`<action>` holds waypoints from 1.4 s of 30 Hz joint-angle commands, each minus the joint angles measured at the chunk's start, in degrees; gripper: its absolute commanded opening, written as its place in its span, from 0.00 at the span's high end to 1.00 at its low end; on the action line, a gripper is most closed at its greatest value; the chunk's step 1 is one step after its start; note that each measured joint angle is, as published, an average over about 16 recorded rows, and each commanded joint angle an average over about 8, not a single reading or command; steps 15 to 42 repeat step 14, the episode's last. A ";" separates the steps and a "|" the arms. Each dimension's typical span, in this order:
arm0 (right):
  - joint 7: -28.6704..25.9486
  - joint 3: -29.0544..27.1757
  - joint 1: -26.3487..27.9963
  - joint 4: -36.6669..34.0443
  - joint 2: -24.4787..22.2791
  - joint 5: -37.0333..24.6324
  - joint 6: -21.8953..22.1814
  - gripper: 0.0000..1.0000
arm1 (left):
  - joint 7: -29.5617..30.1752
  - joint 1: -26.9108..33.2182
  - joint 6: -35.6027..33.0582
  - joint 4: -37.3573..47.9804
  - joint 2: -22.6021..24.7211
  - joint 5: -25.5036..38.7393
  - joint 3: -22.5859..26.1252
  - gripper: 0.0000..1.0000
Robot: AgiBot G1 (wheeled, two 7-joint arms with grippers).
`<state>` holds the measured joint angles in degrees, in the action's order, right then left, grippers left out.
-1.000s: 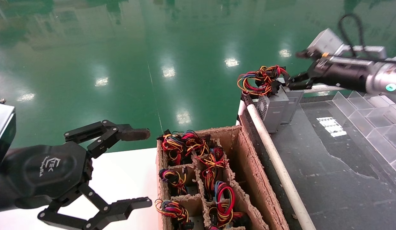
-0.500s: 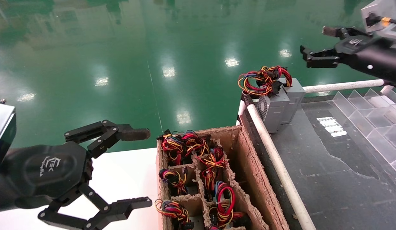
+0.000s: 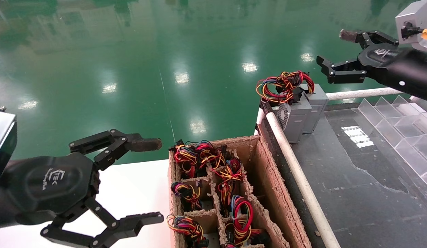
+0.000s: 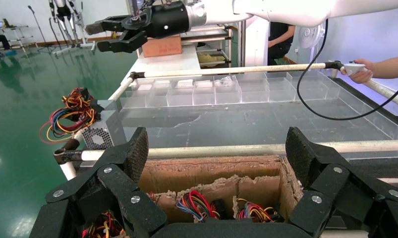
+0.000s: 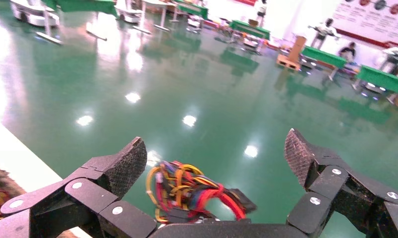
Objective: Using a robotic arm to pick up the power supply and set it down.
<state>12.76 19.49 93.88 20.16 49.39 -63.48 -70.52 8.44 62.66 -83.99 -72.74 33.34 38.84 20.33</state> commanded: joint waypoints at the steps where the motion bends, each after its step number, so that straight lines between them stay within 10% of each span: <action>1: -1.13 -0.17 -1.55 2.56 -0.69 1.04 -0.73 0.00 | 0.00 0.00 0.00 0.00 0.00 0.00 0.00 0.00; 14: -7.59 -1.12 -10.43 17.24 -4.64 6.98 -4.90 0.00 | -0.01 0.00 0.00 0.00 0.00 -0.01 0.01 0.00; 42: -7.59 -1.12 -10.43 17.24 -4.64 6.98 -4.90 0.00 | -0.01 0.00 0.00 0.00 0.00 -0.01 0.01 0.00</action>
